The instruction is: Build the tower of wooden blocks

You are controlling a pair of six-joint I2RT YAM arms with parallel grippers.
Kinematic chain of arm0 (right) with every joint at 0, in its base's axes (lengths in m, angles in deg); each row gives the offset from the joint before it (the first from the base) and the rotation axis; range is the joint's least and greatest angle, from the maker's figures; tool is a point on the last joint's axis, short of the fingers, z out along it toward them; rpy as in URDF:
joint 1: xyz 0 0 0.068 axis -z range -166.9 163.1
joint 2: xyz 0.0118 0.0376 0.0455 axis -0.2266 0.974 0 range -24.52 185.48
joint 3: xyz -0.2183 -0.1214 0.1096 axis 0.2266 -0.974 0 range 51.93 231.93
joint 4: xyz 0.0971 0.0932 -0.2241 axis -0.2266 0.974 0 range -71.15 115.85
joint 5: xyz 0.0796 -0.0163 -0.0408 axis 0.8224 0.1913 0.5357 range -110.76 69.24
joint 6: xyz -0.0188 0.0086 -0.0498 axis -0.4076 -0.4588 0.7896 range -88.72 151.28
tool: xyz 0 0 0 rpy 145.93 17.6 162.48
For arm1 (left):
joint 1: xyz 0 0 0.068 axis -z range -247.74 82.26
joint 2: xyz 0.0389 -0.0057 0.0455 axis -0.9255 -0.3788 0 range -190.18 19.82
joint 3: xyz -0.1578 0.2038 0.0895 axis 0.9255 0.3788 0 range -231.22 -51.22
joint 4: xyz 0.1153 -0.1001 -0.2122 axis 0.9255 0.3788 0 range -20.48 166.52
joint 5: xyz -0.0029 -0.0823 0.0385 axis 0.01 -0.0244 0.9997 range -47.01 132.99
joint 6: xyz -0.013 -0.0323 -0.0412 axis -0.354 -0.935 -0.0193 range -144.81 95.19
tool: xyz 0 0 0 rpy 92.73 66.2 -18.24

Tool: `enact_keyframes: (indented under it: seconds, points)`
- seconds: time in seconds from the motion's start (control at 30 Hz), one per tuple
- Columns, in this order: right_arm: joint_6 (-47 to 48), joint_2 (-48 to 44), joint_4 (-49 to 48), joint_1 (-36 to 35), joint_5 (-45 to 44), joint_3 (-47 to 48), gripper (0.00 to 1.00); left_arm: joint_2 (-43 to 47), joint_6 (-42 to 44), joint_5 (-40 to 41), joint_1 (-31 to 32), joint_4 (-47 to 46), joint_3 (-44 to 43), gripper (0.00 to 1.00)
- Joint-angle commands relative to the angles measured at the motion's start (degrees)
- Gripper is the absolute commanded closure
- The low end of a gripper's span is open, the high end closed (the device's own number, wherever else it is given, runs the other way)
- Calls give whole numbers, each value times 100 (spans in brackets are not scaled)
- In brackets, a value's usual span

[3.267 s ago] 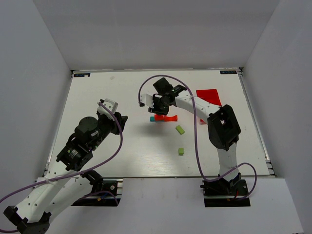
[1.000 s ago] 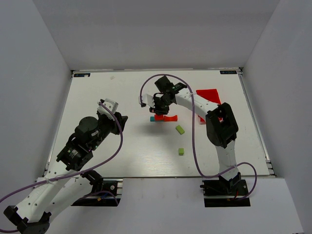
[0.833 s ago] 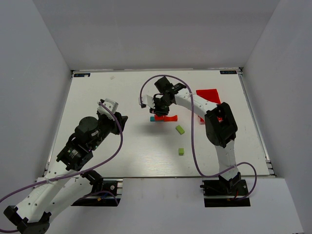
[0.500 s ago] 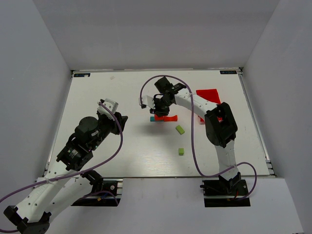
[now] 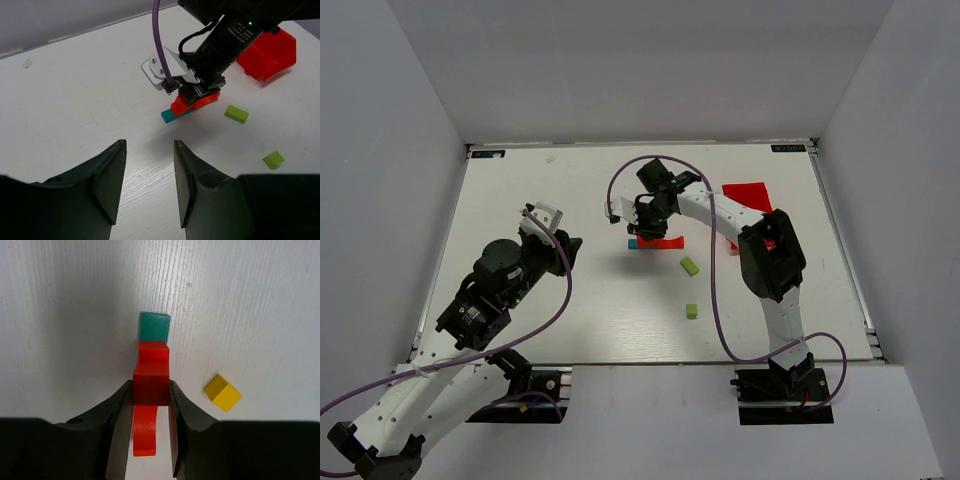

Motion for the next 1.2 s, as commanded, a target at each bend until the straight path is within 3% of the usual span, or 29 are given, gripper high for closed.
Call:
enact_keyframes:
  seconds: [0.0, 1.17]
  points:
    - [14, 45, 54, -2, 54, 232, 81, 17, -7, 1, -26, 1, 34, 47]
    - [-91, 80, -60, -11, -33, 144, 55, 17, -7, 1, -26, 1, 34, 47]
